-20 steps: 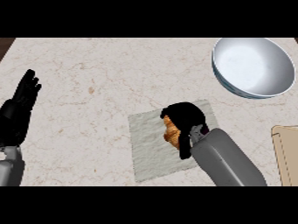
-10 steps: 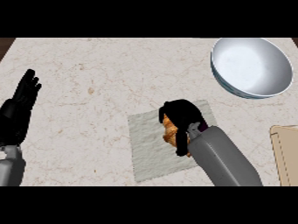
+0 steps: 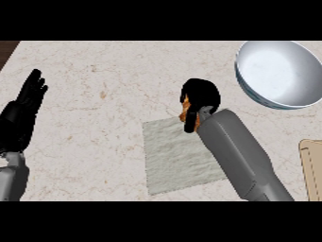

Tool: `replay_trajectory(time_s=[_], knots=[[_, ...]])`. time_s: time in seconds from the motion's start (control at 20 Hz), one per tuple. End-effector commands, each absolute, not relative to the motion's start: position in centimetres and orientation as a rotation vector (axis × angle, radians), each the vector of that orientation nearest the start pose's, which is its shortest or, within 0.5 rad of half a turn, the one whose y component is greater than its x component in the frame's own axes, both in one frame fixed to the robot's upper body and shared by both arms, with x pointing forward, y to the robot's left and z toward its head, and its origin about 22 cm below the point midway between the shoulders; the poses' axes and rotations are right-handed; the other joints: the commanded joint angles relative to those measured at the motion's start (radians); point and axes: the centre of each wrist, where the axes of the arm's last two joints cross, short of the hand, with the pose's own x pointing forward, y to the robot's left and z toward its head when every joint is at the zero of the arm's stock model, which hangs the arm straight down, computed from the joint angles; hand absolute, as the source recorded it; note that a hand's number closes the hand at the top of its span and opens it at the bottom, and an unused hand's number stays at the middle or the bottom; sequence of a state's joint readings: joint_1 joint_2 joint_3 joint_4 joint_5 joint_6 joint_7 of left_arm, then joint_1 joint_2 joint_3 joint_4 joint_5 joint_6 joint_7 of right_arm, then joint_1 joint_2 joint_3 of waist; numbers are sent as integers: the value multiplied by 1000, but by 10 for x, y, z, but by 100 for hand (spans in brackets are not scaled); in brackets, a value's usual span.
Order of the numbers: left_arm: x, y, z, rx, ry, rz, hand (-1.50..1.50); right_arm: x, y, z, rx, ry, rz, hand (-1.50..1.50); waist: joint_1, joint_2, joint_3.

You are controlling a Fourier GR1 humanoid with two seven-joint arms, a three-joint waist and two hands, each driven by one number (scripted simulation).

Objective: Pick the croissant from the placemat and place it in the bowl

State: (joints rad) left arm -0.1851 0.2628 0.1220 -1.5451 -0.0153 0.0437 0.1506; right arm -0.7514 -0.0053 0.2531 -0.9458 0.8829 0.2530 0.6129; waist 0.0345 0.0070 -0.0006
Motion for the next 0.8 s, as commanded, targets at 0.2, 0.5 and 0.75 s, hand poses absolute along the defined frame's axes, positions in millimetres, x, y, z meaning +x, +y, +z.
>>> replay_trajectory(time_s=[0.2,0.5,0.75], knots=[[280,319,62,322,-1568,-80,0,397,-58,119,-1036,-1021,1012,150,-28,-8,0],[277,318,60,351,-1567,-77,0,391,-54,199,-1310,-1278,720,150,-46,-15,0],[263,300,54,323,-1569,-47,0,382,-71,249,-1322,-1342,529,150,-38,-15,1]])
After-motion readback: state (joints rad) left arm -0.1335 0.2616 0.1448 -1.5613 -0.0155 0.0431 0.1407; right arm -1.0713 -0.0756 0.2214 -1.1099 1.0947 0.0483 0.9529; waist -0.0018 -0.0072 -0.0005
